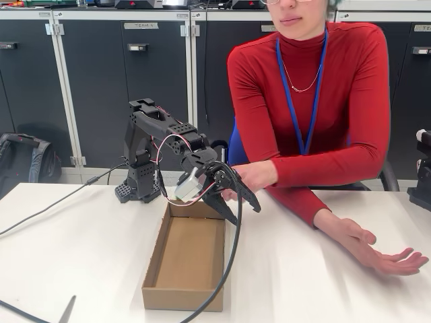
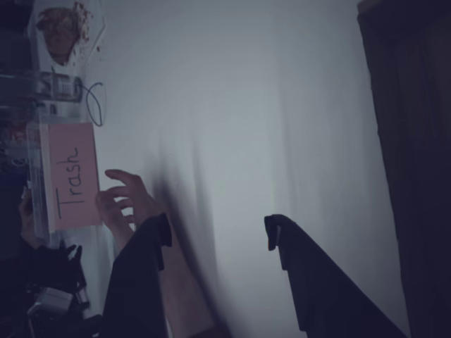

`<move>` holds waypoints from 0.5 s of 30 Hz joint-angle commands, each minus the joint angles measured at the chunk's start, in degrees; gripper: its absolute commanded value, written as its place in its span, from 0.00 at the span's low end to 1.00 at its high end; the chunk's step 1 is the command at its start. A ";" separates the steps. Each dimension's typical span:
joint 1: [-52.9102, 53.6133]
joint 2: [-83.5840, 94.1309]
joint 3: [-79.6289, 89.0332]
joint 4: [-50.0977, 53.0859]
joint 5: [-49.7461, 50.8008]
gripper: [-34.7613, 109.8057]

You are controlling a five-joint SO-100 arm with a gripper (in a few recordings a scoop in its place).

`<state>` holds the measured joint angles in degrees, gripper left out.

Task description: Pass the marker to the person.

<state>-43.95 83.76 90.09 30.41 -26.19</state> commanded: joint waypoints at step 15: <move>0.53 6.42 -2.90 4.04 0.88 0.45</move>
<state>-43.59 85.43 90.09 33.93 -25.75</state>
